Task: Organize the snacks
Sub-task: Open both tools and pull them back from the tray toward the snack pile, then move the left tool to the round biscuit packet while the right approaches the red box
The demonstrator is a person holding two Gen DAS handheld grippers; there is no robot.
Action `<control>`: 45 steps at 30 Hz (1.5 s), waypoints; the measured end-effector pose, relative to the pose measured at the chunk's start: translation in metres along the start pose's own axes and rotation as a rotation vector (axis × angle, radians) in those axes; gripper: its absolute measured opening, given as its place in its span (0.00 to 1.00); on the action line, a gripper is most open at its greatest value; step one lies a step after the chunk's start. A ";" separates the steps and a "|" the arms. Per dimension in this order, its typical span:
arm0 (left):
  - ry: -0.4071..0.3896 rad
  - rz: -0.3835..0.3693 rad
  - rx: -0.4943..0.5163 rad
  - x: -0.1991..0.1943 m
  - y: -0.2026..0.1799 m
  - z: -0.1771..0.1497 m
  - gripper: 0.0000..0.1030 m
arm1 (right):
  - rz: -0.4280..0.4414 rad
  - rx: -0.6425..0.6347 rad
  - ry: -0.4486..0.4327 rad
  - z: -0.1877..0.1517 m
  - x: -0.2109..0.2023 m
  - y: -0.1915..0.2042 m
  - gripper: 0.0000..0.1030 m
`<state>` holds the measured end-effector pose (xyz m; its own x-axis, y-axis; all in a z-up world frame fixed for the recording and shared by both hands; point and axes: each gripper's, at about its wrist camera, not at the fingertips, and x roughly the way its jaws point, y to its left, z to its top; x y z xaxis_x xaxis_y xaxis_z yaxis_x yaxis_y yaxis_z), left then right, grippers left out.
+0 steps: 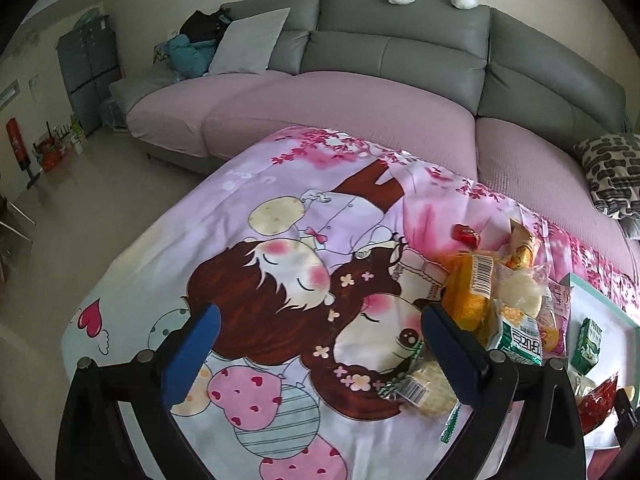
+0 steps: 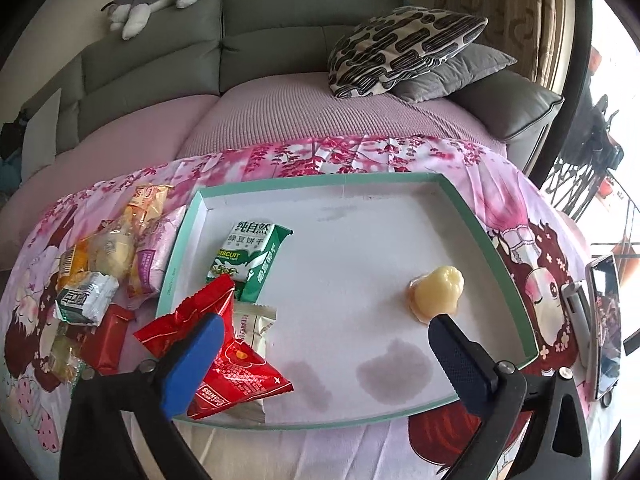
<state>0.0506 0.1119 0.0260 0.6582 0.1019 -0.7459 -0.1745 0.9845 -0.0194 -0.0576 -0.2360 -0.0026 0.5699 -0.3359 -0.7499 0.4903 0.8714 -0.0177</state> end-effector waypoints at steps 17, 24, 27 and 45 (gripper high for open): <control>0.055 -0.025 -0.008 0.009 0.017 -0.001 0.97 | -0.017 0.057 -0.127 0.008 -0.026 0.000 1.00; 0.102 -0.046 0.010 0.018 0.014 -0.005 0.97 | 0.105 -0.065 -0.158 0.007 -0.040 0.054 1.00; 0.119 -0.056 0.040 0.021 0.007 -0.008 0.97 | 0.162 -0.131 -0.139 0.001 -0.038 0.082 1.00; 0.297 -0.215 0.211 0.053 -0.052 -0.036 0.97 | 0.282 -0.340 0.010 -0.036 -0.009 0.155 1.00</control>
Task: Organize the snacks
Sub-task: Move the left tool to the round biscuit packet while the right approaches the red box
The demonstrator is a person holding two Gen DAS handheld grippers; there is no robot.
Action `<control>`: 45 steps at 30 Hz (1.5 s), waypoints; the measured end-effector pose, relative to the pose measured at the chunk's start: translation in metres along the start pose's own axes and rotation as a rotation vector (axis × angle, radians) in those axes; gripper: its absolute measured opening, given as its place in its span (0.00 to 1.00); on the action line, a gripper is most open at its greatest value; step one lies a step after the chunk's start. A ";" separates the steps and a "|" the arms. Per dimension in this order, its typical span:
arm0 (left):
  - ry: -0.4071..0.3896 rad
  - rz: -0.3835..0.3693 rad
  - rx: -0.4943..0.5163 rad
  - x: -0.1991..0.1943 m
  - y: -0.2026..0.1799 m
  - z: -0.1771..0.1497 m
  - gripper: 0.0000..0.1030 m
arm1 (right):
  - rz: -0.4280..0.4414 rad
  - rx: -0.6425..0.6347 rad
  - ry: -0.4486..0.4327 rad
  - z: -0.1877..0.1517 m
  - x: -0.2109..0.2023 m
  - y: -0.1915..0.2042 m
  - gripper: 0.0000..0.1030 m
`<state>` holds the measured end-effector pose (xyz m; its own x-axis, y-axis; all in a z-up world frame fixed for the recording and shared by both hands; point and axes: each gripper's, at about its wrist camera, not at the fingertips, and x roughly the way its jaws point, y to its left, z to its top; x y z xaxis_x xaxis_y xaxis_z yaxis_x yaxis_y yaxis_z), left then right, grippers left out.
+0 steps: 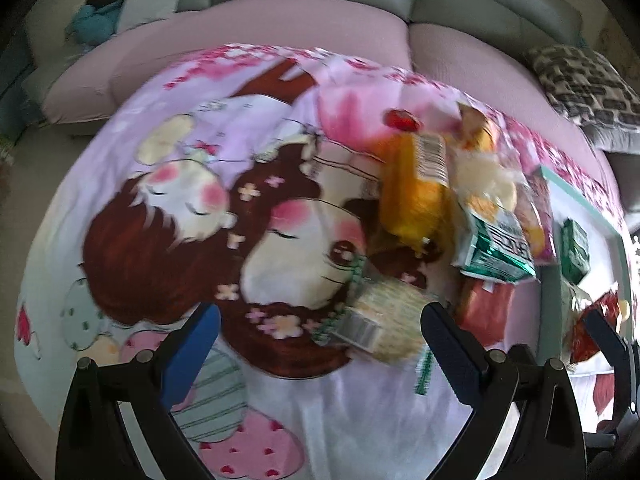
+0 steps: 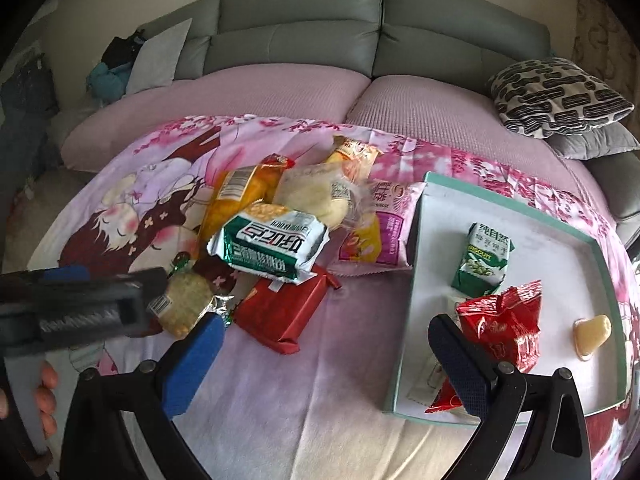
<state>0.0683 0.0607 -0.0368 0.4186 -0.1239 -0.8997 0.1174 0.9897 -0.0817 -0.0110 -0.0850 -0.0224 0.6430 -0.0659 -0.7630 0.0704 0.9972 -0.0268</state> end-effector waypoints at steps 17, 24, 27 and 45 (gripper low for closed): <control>0.101 -0.066 0.021 0.033 -0.013 0.004 0.97 | -0.054 -0.010 0.065 -0.005 0.014 -0.006 1.00; 0.102 -0.023 -0.001 0.040 0.001 0.005 0.97 | -0.054 -0.006 0.060 -0.006 0.014 -0.007 1.00; 0.096 -0.011 -0.030 0.037 0.009 0.006 0.97 | -0.049 -0.008 0.056 -0.005 0.012 -0.006 1.00; 0.067 0.032 -0.200 0.028 0.070 0.006 0.97 | 0.055 -0.042 0.047 0.006 0.028 0.030 0.92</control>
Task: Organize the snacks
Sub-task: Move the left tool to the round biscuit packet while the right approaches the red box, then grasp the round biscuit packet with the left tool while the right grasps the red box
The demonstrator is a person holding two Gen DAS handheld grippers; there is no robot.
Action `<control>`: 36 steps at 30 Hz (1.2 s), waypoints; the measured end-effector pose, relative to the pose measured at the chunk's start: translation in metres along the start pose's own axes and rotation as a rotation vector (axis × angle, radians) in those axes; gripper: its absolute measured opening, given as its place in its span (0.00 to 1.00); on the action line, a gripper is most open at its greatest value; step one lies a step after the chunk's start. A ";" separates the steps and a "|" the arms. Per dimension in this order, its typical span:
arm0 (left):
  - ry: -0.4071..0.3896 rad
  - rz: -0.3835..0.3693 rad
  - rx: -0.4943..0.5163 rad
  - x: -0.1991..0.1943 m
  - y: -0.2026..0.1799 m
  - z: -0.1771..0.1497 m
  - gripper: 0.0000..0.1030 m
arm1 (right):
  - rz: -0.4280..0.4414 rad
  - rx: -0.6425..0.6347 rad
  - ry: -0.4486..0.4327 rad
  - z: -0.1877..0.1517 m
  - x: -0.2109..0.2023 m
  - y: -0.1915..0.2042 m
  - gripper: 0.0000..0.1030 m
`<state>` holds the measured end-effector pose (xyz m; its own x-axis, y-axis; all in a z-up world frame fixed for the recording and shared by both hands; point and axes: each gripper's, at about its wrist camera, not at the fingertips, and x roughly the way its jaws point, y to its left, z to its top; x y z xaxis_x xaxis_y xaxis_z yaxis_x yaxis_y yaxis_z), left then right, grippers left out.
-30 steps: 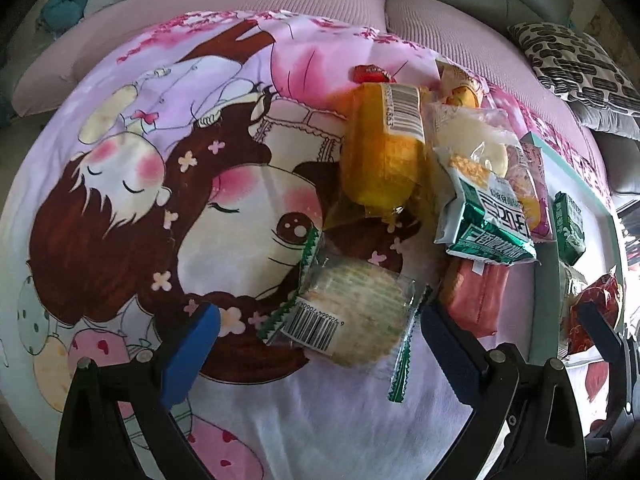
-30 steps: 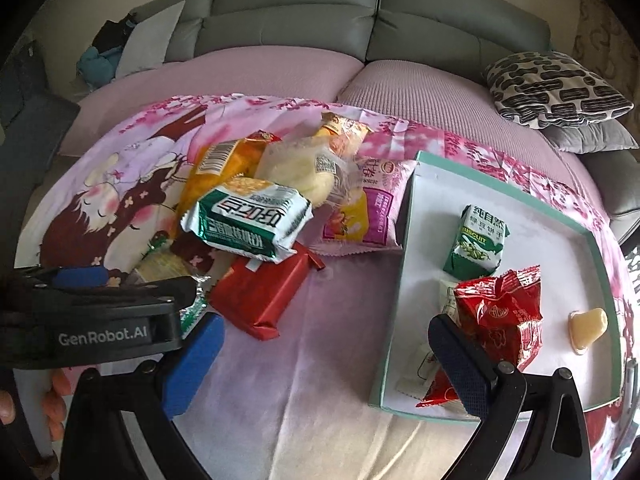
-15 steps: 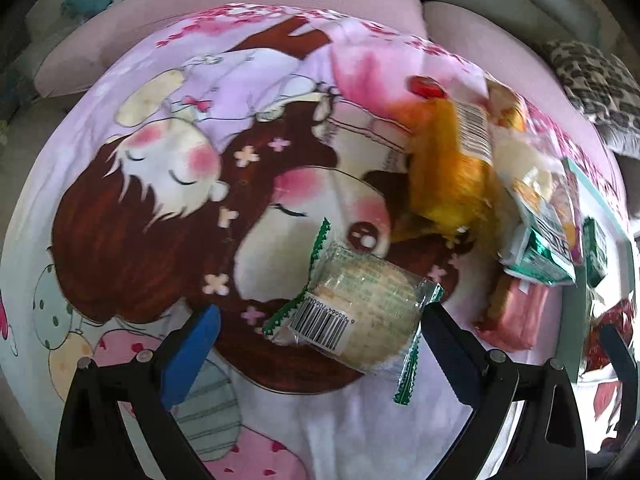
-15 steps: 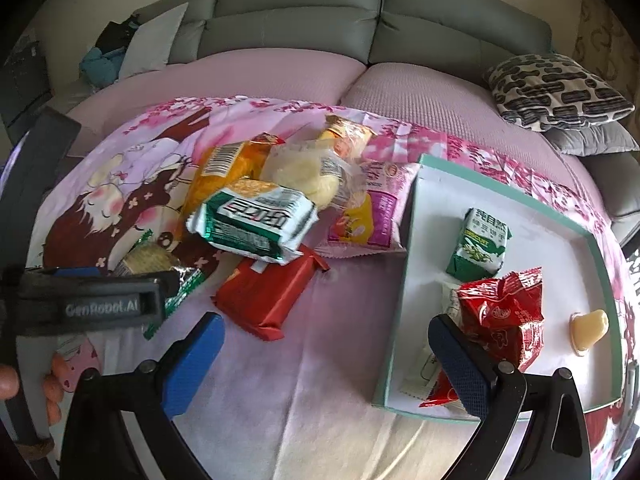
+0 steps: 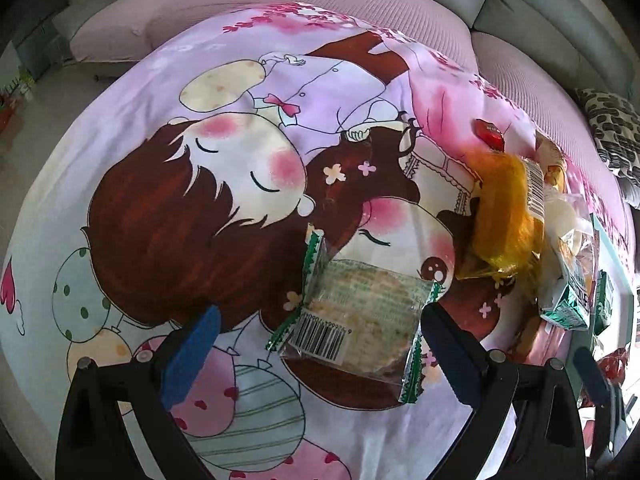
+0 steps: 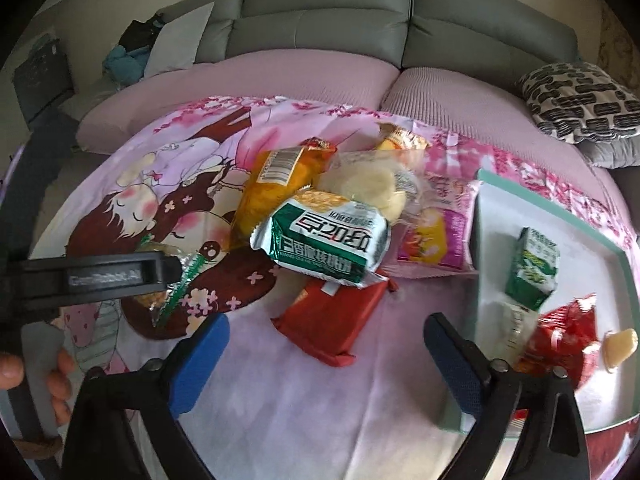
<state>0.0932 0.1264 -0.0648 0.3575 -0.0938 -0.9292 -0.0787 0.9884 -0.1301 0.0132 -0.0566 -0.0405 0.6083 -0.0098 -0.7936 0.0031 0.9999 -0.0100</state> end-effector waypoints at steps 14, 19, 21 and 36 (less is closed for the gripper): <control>0.003 0.015 0.047 0.002 -0.015 -0.001 0.95 | -0.019 0.085 0.080 0.006 0.040 -0.008 0.76; -0.003 0.023 0.034 0.002 -0.013 -0.001 0.84 | -0.003 0.088 0.071 0.006 0.039 -0.010 0.61; -0.011 0.009 0.026 -0.003 -0.008 -0.003 0.73 | 0.000 0.087 0.070 0.005 0.038 -0.011 0.60; -0.049 -0.007 0.067 -0.017 -0.020 0.000 0.55 | 0.068 0.105 0.075 -0.003 0.021 -0.012 0.50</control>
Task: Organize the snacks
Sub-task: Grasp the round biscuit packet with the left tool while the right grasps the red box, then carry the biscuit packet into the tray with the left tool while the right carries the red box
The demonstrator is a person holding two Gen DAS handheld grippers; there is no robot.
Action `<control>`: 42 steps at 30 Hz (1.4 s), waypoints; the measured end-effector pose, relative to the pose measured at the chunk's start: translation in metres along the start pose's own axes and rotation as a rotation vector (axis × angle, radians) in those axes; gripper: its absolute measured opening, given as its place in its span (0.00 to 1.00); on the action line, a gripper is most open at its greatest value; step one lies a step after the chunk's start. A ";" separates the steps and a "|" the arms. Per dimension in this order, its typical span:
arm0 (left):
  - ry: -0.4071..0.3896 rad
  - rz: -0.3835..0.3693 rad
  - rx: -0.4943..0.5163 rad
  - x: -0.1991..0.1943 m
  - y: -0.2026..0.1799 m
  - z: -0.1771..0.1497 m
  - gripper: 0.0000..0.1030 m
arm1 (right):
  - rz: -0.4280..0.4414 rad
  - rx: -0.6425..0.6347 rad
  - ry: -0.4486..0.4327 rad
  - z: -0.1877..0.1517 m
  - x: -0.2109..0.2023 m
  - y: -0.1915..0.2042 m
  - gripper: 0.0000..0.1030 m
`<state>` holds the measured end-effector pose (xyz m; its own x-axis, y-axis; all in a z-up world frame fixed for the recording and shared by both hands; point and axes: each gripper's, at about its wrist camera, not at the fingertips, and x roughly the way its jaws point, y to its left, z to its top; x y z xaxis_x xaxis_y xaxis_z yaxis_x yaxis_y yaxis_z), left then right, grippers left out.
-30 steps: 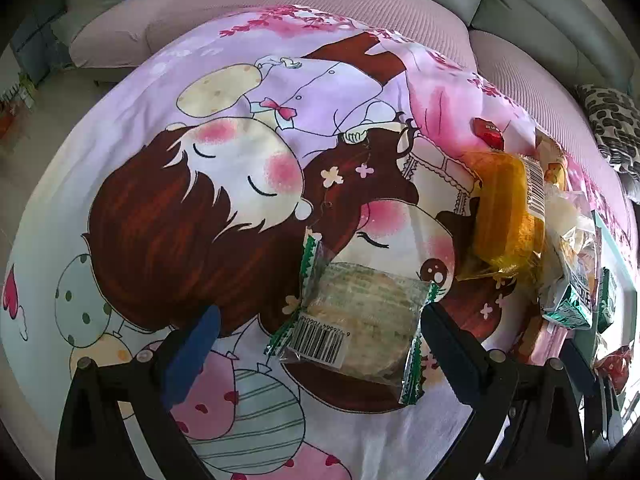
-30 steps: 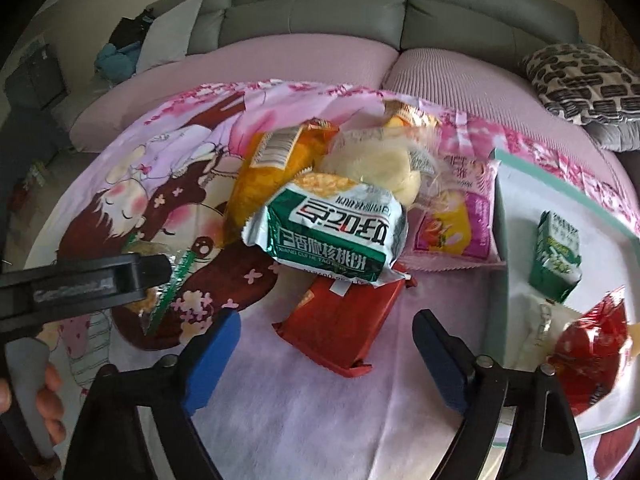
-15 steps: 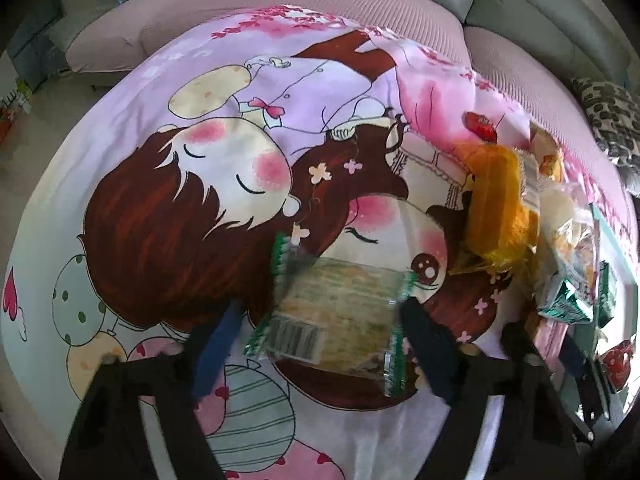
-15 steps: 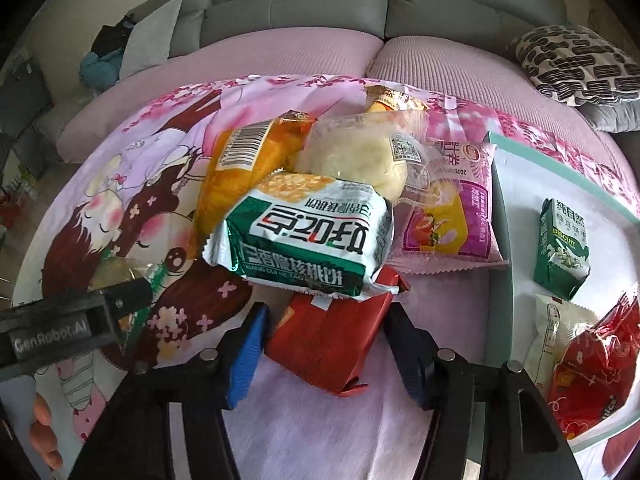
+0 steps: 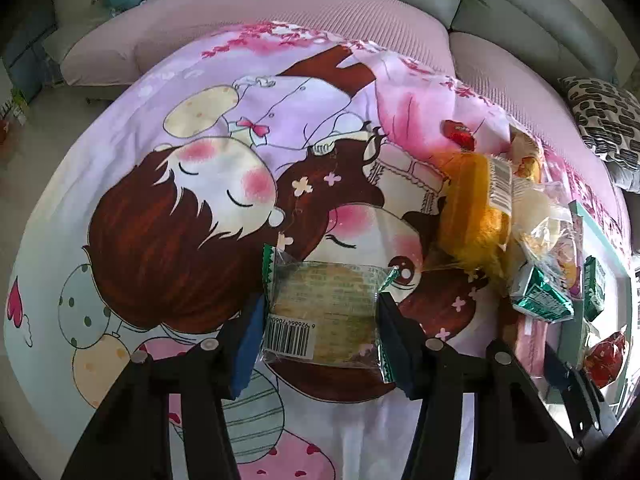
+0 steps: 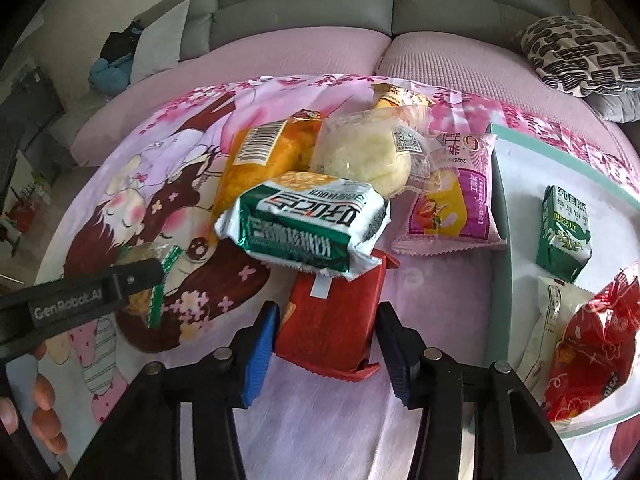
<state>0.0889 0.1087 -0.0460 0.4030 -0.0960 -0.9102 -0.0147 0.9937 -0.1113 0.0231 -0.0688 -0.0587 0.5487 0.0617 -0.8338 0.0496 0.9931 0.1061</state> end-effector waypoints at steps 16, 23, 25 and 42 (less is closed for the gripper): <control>-0.072 0.007 0.029 -0.028 -0.010 -0.001 0.55 | 0.124 0.047 -0.012 -0.012 -0.030 -0.002 0.48; -0.129 0.009 0.044 -0.050 -0.016 -0.002 0.55 | 0.174 0.075 -0.086 -0.009 -0.061 -0.007 0.48; -0.147 -0.001 0.046 -0.057 -0.018 -0.002 0.55 | 0.179 0.084 -0.108 -0.006 -0.068 -0.010 0.48; -0.257 -0.105 0.149 -0.093 -0.084 -0.009 0.55 | 0.043 0.233 -0.290 0.003 -0.124 -0.086 0.48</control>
<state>0.0440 0.0339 0.0443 0.6134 -0.2000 -0.7641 0.1660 0.9784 -0.1229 -0.0465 -0.1620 0.0377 0.7661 0.0388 -0.6416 0.1920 0.9388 0.2860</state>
